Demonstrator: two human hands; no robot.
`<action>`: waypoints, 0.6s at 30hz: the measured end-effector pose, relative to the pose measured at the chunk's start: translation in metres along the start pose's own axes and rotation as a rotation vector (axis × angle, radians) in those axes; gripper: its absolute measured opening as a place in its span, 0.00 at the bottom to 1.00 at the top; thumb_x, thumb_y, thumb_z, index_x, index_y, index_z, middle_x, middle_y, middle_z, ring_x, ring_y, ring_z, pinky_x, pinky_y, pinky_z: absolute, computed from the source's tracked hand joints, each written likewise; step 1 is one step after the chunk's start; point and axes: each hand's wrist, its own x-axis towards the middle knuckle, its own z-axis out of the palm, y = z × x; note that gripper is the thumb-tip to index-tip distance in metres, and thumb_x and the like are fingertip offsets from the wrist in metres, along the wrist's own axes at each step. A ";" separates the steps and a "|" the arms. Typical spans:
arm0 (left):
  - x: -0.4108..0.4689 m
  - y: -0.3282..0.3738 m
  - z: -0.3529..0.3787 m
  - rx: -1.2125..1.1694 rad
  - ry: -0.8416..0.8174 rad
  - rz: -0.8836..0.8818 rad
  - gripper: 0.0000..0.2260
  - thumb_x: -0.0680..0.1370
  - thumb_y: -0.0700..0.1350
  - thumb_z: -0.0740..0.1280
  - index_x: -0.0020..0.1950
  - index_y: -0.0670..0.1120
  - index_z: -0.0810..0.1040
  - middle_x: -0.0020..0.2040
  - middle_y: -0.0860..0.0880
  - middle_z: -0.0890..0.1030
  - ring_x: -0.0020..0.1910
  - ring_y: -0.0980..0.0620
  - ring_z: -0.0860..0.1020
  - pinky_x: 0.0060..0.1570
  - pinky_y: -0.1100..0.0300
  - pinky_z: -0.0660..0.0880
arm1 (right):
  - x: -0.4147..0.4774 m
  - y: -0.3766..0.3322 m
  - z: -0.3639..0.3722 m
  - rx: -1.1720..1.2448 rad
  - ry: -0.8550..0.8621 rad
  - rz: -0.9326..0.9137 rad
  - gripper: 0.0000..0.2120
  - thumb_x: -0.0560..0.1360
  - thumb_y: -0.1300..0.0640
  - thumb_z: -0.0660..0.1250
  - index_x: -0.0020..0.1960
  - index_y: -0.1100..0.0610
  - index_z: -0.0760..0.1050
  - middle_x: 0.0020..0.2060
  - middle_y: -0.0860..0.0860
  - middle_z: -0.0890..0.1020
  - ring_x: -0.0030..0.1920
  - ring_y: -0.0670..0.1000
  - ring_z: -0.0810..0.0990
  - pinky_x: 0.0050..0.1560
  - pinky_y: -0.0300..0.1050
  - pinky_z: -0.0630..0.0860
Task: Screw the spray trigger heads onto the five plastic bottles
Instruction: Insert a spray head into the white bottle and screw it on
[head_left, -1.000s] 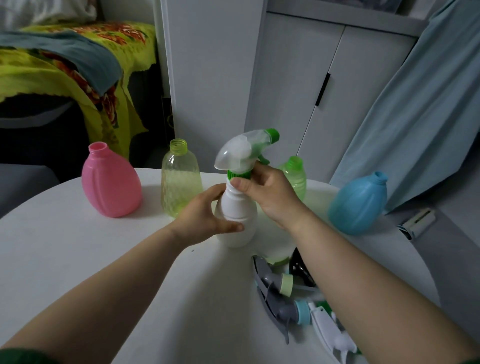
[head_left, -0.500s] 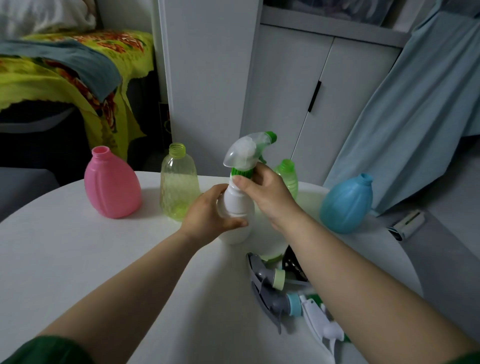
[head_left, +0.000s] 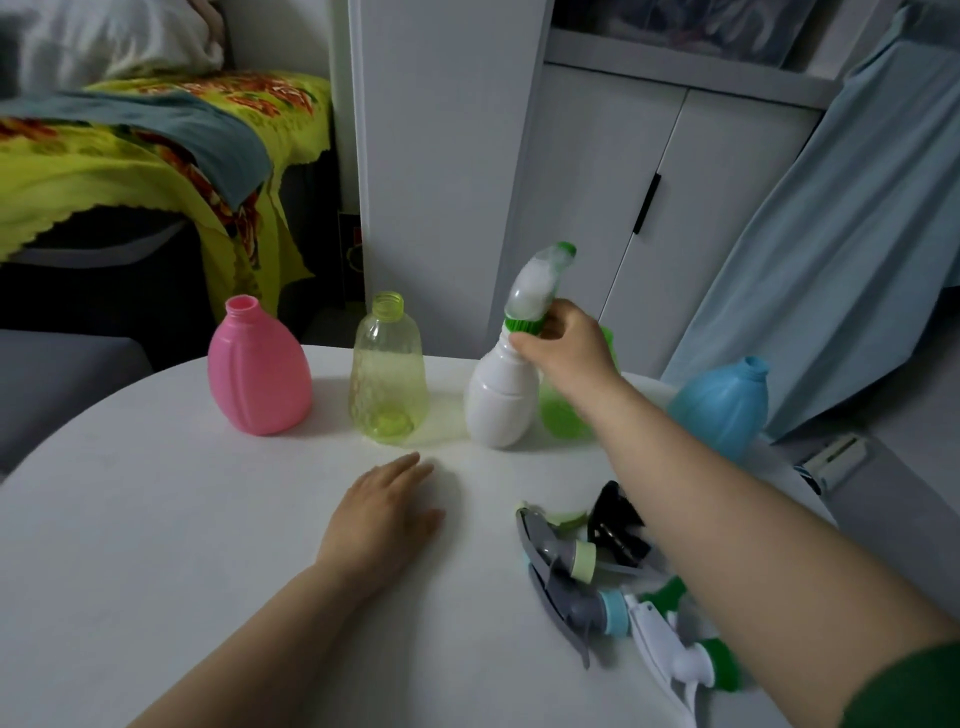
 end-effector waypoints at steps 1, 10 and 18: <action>0.000 -0.002 0.003 0.025 -0.007 0.004 0.23 0.74 0.53 0.62 0.68 0.50 0.63 0.73 0.50 0.62 0.70 0.51 0.62 0.69 0.60 0.54 | 0.004 -0.001 0.000 0.006 -0.020 -0.003 0.12 0.67 0.63 0.68 0.50 0.59 0.75 0.43 0.52 0.79 0.43 0.49 0.75 0.32 0.30 0.68; 0.006 -0.010 0.015 0.113 0.010 0.058 0.22 0.75 0.56 0.57 0.68 0.52 0.63 0.73 0.52 0.63 0.72 0.55 0.58 0.70 0.61 0.48 | 0.029 -0.001 0.004 0.044 -0.303 0.016 0.10 0.69 0.63 0.67 0.48 0.53 0.73 0.45 0.54 0.79 0.47 0.51 0.77 0.55 0.54 0.75; 0.006 -0.011 0.015 0.120 0.011 0.061 0.22 0.75 0.56 0.57 0.68 0.52 0.63 0.73 0.53 0.62 0.71 0.56 0.58 0.69 0.63 0.46 | 0.034 0.001 0.004 0.035 -0.373 -0.001 0.10 0.70 0.62 0.66 0.49 0.51 0.72 0.48 0.53 0.79 0.49 0.51 0.77 0.48 0.44 0.75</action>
